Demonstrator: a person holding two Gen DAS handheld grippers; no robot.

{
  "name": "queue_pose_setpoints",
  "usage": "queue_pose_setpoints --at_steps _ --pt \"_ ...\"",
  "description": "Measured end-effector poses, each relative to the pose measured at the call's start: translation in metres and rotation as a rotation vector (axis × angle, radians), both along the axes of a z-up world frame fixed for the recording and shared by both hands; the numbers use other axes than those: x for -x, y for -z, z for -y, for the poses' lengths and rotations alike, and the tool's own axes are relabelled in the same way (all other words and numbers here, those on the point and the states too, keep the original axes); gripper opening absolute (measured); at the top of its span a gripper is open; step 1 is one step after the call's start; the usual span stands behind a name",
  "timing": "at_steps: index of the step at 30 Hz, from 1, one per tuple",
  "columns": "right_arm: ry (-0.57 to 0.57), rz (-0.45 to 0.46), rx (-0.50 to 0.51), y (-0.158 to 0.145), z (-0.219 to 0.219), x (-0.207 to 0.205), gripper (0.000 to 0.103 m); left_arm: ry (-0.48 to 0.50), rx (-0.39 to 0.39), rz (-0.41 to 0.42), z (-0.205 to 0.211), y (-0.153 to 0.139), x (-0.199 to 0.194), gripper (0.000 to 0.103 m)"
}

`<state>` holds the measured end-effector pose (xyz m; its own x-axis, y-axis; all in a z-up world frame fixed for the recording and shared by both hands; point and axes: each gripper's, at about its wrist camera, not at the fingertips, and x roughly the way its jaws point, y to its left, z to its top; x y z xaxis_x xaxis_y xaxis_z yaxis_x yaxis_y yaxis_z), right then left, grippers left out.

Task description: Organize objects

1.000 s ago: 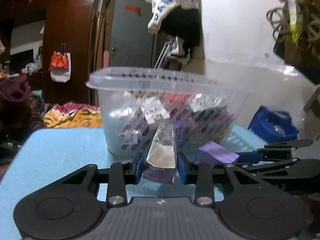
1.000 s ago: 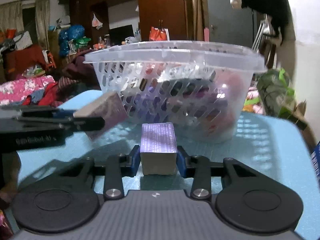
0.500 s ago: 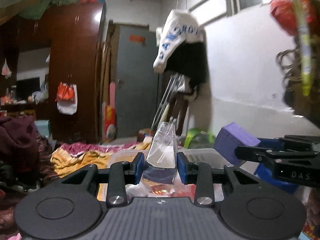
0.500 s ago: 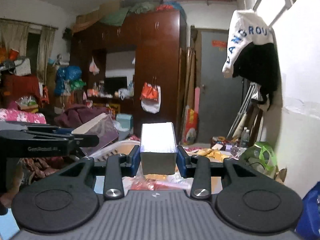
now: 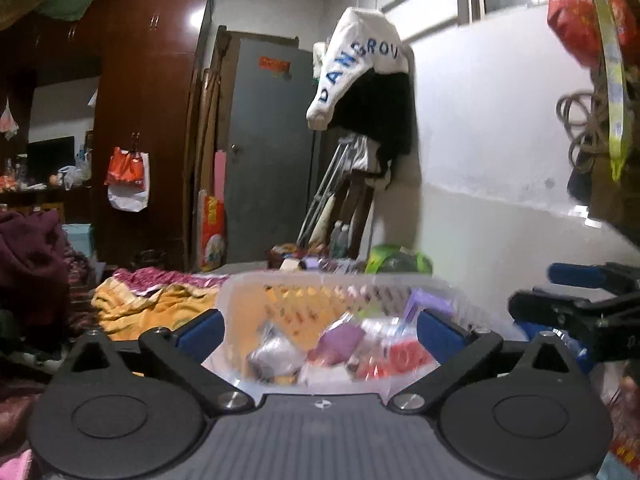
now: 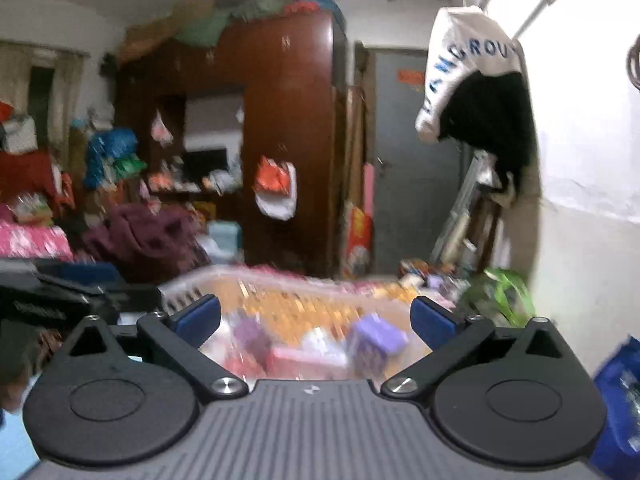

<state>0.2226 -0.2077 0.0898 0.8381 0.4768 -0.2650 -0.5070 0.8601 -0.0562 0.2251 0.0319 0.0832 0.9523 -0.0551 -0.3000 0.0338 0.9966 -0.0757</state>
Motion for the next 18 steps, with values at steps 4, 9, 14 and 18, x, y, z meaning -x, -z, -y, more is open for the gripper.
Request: queue_pose_setpoints --at_steps 4,9,14,18 --pt "0.083 -0.047 0.102 0.009 -0.002 0.003 0.103 -0.028 -0.085 -0.051 0.012 0.003 -0.001 0.103" --pt "0.081 -0.09 0.064 0.008 0.01 0.001 0.103 -0.023 -0.075 -0.096 0.012 0.002 -0.002 0.103" --pt "0.086 -0.106 0.054 0.005 0.016 -0.005 0.103 -0.03 -0.087 -0.109 0.013 0.003 0.003 0.103" --pt "0.09 -0.119 0.024 0.008 0.021 -0.004 0.103 -0.033 -0.091 -0.122 0.015 0.003 0.003 0.103"
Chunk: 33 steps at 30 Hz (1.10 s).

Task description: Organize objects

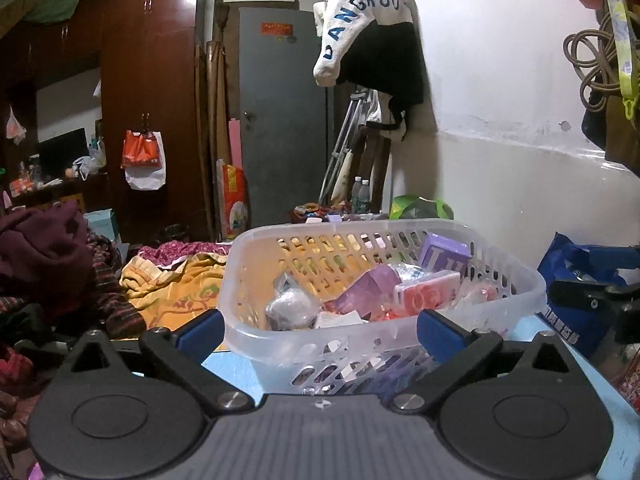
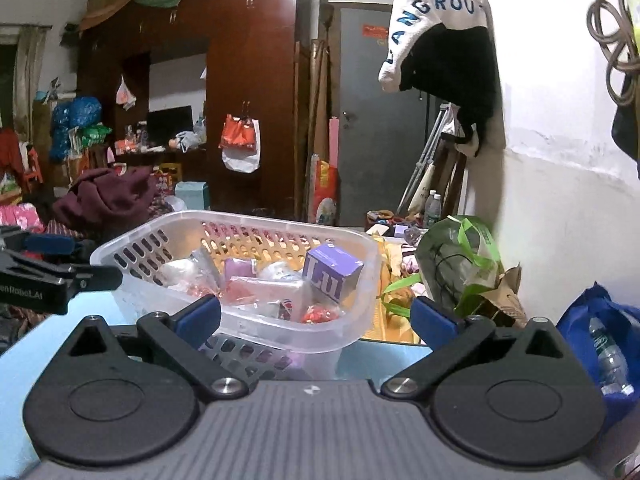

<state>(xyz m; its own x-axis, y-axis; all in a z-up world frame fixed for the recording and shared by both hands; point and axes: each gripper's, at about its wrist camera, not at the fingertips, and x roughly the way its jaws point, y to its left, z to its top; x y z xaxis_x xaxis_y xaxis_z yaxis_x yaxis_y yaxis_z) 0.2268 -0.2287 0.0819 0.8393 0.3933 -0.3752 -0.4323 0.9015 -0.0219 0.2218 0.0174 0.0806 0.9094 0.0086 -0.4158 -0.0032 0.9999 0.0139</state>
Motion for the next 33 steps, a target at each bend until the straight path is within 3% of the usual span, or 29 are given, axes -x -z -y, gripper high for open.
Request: queue_pose_setpoints --at_steps 4,15,33 --pt "-0.019 -0.03 -0.044 0.0 0.006 -0.001 0.103 0.001 -0.008 -0.007 0.001 0.002 0.002 0.103" --pt "0.021 -0.007 -0.041 -0.005 0.01 0.0 0.103 -0.006 -0.005 0.023 0.003 -0.008 0.011 0.103" --pt "0.016 -0.016 -0.047 0.004 0.01 -0.005 0.103 0.001 0.031 -0.034 0.0 0.009 0.005 0.103"
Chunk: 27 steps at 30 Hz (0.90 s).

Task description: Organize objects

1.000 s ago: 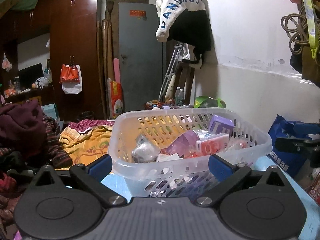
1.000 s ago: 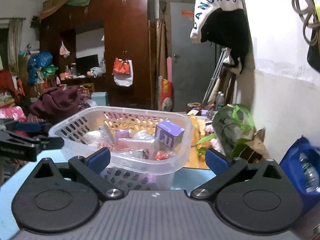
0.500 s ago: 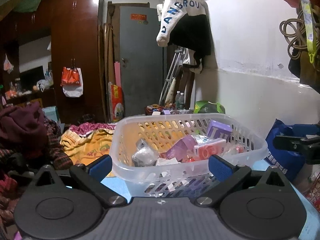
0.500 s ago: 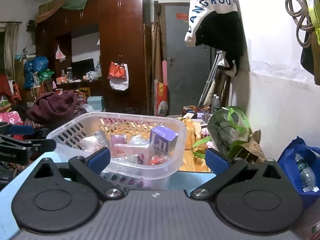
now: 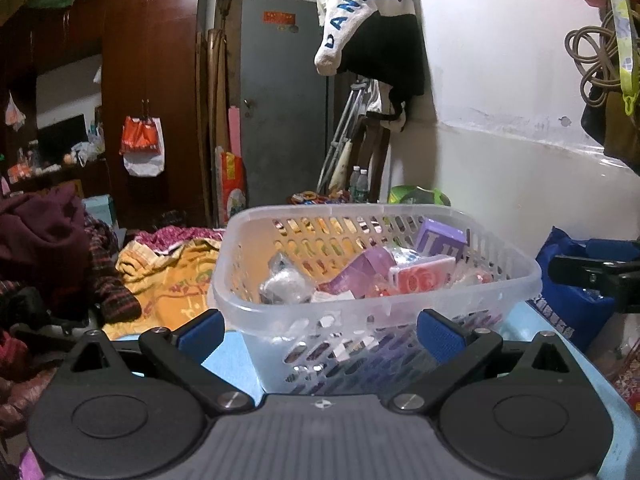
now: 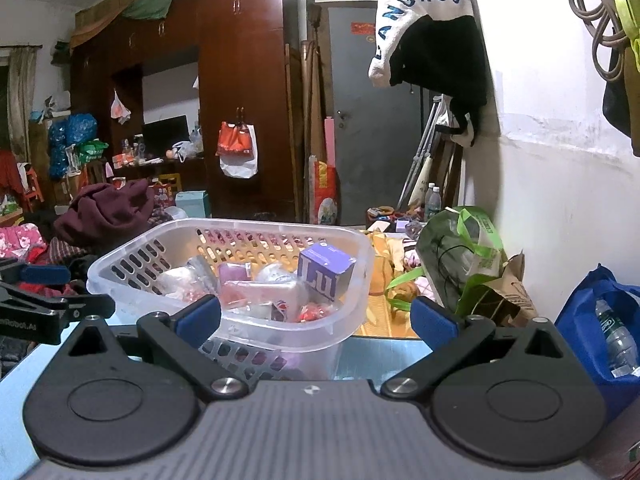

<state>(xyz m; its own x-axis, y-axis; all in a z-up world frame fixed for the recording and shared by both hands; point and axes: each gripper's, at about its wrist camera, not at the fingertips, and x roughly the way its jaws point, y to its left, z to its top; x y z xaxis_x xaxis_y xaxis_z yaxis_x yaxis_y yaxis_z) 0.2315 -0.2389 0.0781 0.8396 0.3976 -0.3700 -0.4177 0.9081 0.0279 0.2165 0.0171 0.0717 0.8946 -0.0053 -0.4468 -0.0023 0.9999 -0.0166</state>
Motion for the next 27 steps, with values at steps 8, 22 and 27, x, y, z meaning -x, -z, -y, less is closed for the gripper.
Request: queue_pose_setpoints --at_steps 8,22,27 --pt "0.008 -0.011 0.007 0.0043 0.0015 -0.0026 0.103 0.017 -0.008 0.002 0.0051 0.0019 0.0047 0.103" --pt "0.011 0.001 0.013 0.0054 0.0009 -0.0008 0.103 0.023 -0.019 0.002 0.0071 0.0004 0.0029 0.103" --pt "0.017 0.0 0.012 0.0032 0.0022 -0.0003 0.103 0.016 -0.019 0.008 0.0076 -0.0019 0.0041 0.103"
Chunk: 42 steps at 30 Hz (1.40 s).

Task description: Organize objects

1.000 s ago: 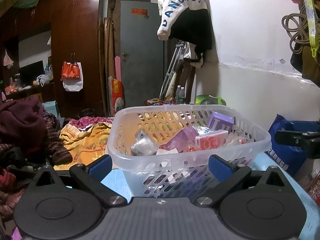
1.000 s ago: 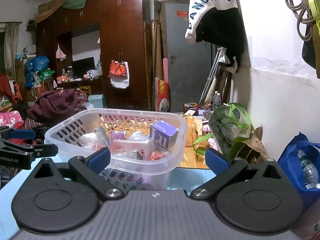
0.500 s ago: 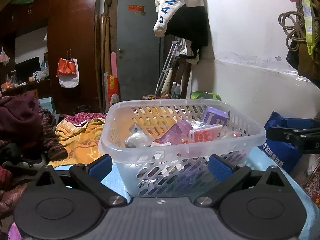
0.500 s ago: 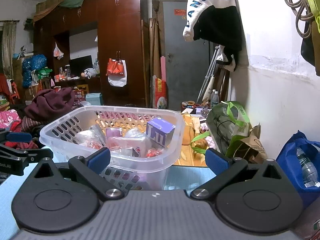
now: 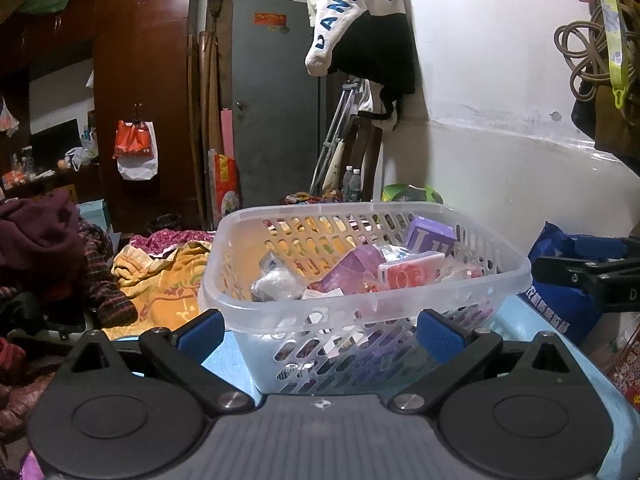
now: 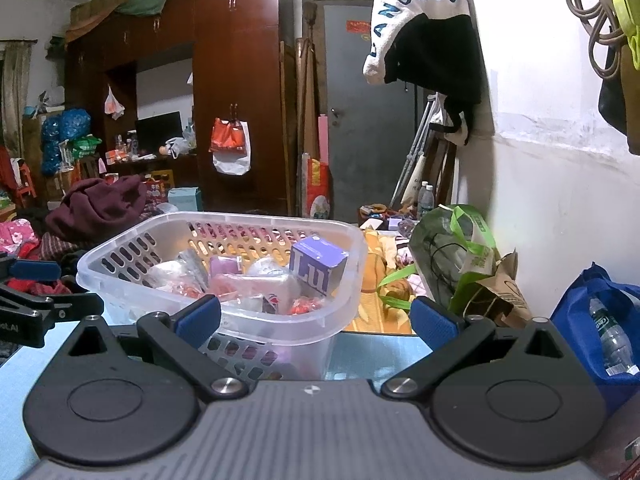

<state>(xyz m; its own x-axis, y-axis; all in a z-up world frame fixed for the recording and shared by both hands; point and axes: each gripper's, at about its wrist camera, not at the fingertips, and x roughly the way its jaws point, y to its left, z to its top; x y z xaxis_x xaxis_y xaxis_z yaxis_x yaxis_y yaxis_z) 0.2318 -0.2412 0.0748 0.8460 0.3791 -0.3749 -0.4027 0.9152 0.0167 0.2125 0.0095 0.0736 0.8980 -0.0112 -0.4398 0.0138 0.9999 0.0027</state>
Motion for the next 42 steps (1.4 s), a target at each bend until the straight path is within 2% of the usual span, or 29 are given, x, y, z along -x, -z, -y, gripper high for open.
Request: queue_pose_setpoints --at_steps 16,42 --pt "0.02 0.028 0.014 -0.0009 -0.0036 0.0051 0.103 0.002 -0.001 0.006 0.0024 -0.0036 0.003 0.103" --pt "0.012 0.021 0.023 0.0034 -0.0075 0.0048 0.103 0.014 -0.019 0.013 0.0067 -0.0015 0.0035 0.103"
